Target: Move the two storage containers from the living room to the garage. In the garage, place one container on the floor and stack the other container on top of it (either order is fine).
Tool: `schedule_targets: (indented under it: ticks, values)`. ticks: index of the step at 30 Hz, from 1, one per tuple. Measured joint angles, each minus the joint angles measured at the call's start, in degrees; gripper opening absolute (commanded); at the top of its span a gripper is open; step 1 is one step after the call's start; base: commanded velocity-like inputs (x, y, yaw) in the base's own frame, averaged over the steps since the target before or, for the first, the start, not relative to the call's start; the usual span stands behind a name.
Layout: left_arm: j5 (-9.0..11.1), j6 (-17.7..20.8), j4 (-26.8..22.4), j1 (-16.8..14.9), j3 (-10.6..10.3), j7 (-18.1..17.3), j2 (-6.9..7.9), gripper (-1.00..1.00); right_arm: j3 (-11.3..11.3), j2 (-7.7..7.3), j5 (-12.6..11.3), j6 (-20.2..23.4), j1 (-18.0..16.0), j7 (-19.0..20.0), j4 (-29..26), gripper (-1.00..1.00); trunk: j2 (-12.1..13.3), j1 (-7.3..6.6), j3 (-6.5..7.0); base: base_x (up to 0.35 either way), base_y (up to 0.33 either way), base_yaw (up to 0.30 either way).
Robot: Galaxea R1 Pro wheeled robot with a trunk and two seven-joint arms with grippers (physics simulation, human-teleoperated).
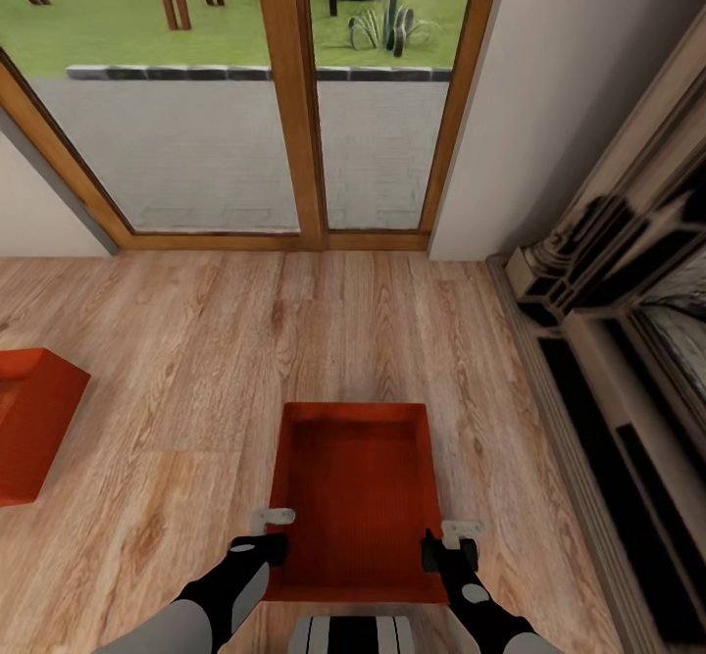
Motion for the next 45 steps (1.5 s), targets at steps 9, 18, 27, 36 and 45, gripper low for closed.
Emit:
schedule_targets:
  ticks: [9,18,27,36,45]
  values:
    - [0.5,0.0,0.0,0.0,-0.3,-0.2,-0.13,-1.00,0.7,0.01,0.4,0.1,0.0,0.1,0.0,-1.00,0.0,0.00,0.00,0.000,0.000,0.000]
    - [0.6,0.0,-0.1,0.0,-0.2,-0.1,-0.17,-1.00,0.7,0.01,0.4,0.2,0.0,0.1,0.0,-1.00,0.0,0.00,0.00,0.000,0.000,0.000]
    - [0.5,0.0,-0.1,0.0,-0.1,-0.3,-0.08,-1.00,0.9,0.03,0.6,0.2,0.0,0.1,0.0,-1.00,3.2,-1.75,1.43,0.000,0.000,0.000]
    - [0.5,0.0,-0.1,0.0,0.0,-0.3,-0.08,-1.00,0.9,0.03,0.6,0.2,0.0,0.1,0.0,-1.00,6.8,-3.73,3.05,0.000,0.000,0.000]
    - [0.5,0.0,-0.1,0.0,-0.1,-0.3,-0.07,-1.00,0.8,0.03,0.7,0.2,0.0,0.1,0.0,-1.00,10.4,-5.71,4.66,0.000,0.000,0.000]
